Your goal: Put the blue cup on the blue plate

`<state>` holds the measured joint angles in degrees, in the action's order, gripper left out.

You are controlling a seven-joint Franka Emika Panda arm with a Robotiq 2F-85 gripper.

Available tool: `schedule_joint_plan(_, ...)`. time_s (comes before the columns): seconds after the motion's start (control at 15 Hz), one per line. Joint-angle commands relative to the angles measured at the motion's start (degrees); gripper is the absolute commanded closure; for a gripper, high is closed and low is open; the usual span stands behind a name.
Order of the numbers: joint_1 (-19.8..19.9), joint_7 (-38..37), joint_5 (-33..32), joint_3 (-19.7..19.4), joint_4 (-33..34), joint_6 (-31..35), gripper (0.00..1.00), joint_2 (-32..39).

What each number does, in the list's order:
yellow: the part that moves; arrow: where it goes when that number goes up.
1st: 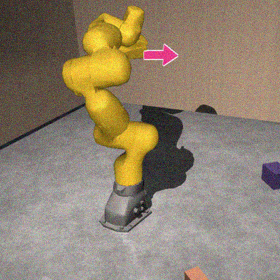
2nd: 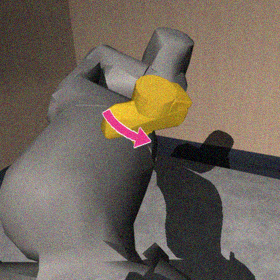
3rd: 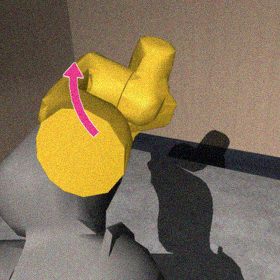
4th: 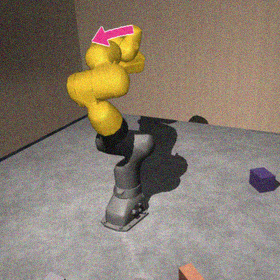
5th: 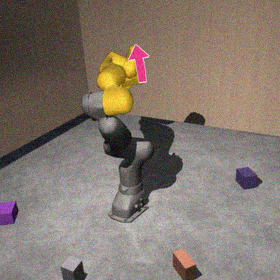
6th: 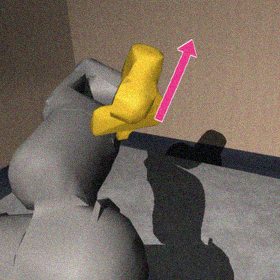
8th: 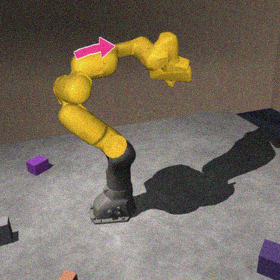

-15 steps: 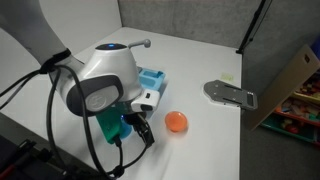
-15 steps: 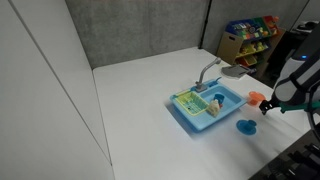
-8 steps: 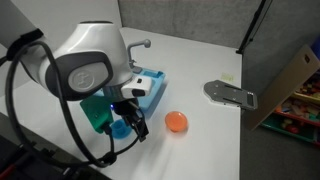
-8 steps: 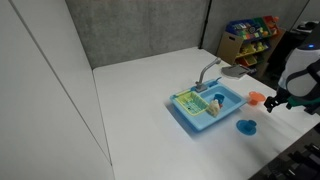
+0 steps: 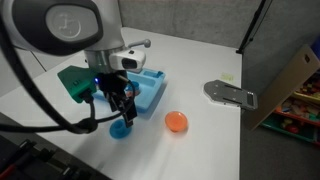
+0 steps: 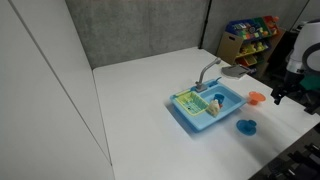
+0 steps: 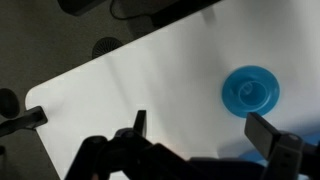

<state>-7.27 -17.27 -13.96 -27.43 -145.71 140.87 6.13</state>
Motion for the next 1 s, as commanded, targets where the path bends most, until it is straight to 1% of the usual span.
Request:
schedule_joint_plan(0.0, 7.0, 2.6, 2.4, 7.7, -0.4, -7.1, 0.0, -8.0)
schedule_joint_plan(0.13, 9.4, 5.1, 4.6, 10.8, -0.5, -9.2, 0.0, -11.0)
schedule_joint_plan(0.33, 11.5, 9.5, 8.2, 13.7, -0.2, -12.3, 0.0, -14.5)
schedule_joint_plan(0.53, 12.6, 13.2, 10.5, 15.3, 0.6, -15.4, 0.0, -17.1)
schedule_joint_plan(0.93, 14.0, 14.3, 9.7, 17.1, 1.0, -20.0, 0.0, -22.7)
